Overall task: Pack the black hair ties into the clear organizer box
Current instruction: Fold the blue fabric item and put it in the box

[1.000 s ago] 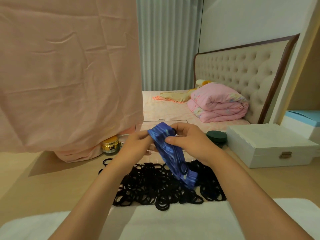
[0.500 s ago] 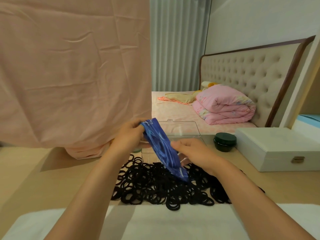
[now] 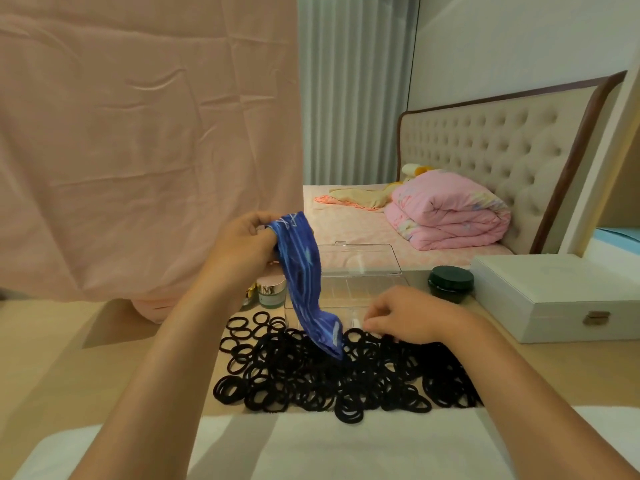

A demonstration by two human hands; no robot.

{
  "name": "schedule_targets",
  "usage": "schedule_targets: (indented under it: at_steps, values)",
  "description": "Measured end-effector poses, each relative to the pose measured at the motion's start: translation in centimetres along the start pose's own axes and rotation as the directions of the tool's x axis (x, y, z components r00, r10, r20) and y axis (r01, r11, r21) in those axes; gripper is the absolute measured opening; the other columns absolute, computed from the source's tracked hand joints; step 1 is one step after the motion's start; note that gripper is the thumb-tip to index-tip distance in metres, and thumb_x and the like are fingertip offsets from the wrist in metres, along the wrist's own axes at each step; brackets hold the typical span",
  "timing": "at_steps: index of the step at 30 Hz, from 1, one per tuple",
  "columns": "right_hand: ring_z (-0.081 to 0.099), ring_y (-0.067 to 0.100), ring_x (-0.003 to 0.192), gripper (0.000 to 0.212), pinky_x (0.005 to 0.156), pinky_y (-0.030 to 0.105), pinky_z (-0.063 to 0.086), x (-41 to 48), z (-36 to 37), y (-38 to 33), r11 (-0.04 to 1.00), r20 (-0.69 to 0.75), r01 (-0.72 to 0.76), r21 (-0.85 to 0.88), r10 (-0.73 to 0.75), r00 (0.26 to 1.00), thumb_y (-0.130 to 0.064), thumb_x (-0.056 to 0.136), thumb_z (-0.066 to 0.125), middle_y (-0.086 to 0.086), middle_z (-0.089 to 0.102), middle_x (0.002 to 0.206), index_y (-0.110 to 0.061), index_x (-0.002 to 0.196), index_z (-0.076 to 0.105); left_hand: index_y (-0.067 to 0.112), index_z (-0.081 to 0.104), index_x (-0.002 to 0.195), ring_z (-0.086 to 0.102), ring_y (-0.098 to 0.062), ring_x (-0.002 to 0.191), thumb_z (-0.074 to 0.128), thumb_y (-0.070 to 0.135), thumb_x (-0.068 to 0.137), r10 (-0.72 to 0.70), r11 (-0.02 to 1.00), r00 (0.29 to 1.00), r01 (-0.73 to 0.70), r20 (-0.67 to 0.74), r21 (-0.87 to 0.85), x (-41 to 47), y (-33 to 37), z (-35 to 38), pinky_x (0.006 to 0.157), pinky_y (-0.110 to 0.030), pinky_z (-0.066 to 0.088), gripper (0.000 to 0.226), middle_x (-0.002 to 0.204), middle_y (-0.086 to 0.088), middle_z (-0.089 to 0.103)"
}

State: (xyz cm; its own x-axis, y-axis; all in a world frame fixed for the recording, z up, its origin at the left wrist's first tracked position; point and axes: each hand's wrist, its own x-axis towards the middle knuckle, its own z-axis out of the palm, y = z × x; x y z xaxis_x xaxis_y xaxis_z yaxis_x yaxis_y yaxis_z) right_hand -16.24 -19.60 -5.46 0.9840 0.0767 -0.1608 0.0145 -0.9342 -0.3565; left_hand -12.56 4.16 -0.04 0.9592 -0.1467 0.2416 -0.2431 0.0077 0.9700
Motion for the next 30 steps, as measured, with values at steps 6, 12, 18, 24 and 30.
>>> schedule_targets:
  at_steps: [6, 12, 18, 24, 30]
  values:
    - [0.063, 0.001, 0.116, 0.033, 0.098, 0.016, 0.048, -2.3, -2.0, -3.6, 0.745, -0.18, 0.353, 0.566, -0.306, 0.935, -0.017, 0.099, 0.057, -0.011, 0.07, 0.127, -0.028, 0.129, 0.067, 0.013, 0.067, 0.1, 0.072, -0.017, 0.074, 0.059, 0.008, 0.098, 0.009, 0.994, 0.974, 0.016, 0.227, -0.107, -1.0, 0.4, 2.2, 0.066, -0.032, 0.06, 0.01, 0.082, -0.005, 0.076]
    - [0.075, 0.009, 0.095, 0.013, 0.087, 0.02, 0.056, -1.9, -1.3, -4.2, 0.641, -0.26, 0.335, 0.691, -0.212, 0.942, -0.016, 0.09, 0.075, -0.005, 0.08, 0.099, -0.02, 0.102, 0.08, -0.002, 0.063, 0.12, 0.07, -0.011, 0.07, 0.05, 0.006, 0.101, -0.077, 0.932, 0.943, 0.183, 0.323, -0.312, -0.7, 0.0, 2.4, 0.067, -0.025, 0.062, 0.024, 0.065, 0.001, 0.071]
    - [0.076, 0.013, 0.075, 0.01, 0.066, 0.024, 0.061, -1.1, -0.9, -3.8, 0.569, -0.33, 0.27, 0.777, 0.004, 0.944, -0.016, 0.089, 0.077, 0.005, 0.08, 0.088, -0.008, 0.095, 0.078, 0.007, 0.053, 0.143, 0.05, -0.038, 0.134, 0.053, 0.041, 0.094, -0.28, 0.859, 0.748, 0.475, 0.602, -0.191, 0.5, -3.3, -0.1, 0.118, -0.052, 0.033, 0.06, 0.145, -0.021, 0.054]
    - [0.076, 0.014, 0.07, 0.029, 0.055, 0.026, 0.058, -0.5, -0.6, -3.7, 0.55, -0.283, 0.172, 0.817, 0.123, 0.951, -0.02, 0.088, 0.078, 0.009, 0.079, 0.091, -0.012, 0.113, 0.067, 0.015, 0.048, 0.144, 0.073, -0.026, 0.102, 0.069, 0.032, 0.092, -0.221, 0.972, 0.908, 0.236, 0.355, 0.0, 0.8, -4.6, 2.4, 0.1, -0.044, 0.052, 0.058, 0.114, -0.009, 0.075]
    - [0.075, 0.018, 0.068, 0.026, 0.058, 0.034, 0.061, -0.2, -0.4, -3.4, 0.533, -0.378, 0.23, 0.814, 0.187, 0.907, -0.023, 0.087, 0.08, 0.014, 0.077, 0.09, -0.02, 0.107, 0.064, 0.034, 0.025, 0.152, 0.075, -0.027, 0.099, 0.069, 0.051, 0.088, -0.301, 0.93, 0.894, 0.352, 0.331, -0.107, 0.8, -5.2, 3.0, 0.097, -0.049, 0.054, 0.079, 0.108, -0.011, 0.077]
